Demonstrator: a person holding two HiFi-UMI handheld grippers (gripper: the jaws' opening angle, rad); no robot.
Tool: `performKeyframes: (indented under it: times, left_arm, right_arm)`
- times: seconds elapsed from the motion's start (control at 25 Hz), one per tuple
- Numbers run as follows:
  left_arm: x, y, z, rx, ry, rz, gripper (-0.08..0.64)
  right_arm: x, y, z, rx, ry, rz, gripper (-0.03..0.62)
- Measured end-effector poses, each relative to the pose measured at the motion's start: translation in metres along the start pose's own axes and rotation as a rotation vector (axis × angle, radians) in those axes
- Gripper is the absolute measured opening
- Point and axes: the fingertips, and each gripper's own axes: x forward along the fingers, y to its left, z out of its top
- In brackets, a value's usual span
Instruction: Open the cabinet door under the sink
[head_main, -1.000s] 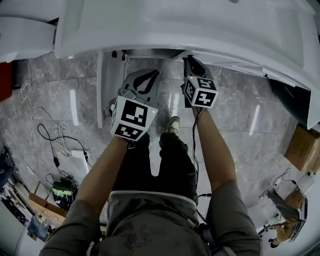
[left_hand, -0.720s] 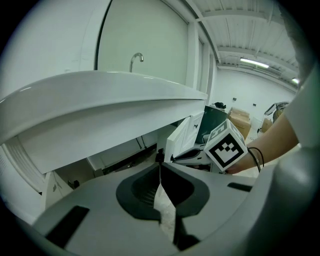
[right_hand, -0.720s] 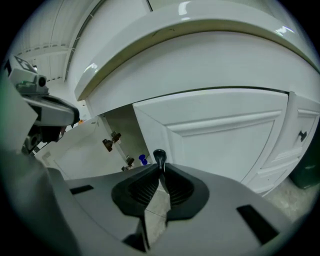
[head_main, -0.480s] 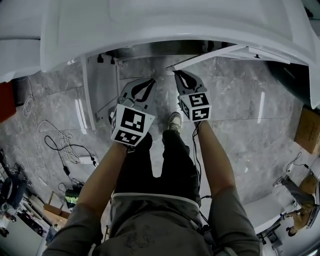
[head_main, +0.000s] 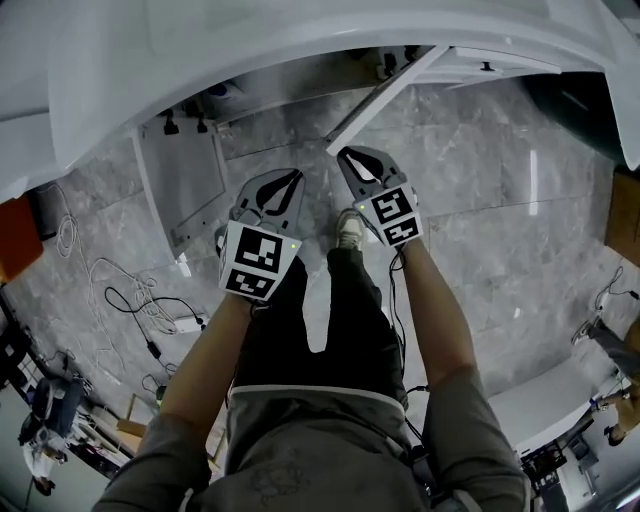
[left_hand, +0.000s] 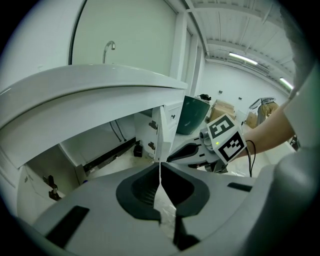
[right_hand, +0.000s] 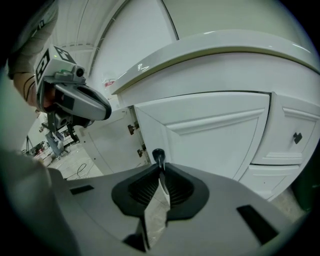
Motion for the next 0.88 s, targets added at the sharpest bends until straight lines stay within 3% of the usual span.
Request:
performKeyframes:
  times: [0.52,0.88]
  left_arm:
    - [0.030,-0.064,0.014,0.066,0.028,-0.080,0.021]
    - [0.051,-0.112,0.039,0.067,0.027,-0.175,0.021]
  right_arm:
    - [-0.089,-0.036,-0.060,-0.107,0.029,-0.049,0.052]
    - [-0.144,-0.086,-0.094,0.184,-0.019,-0.295,0.072]
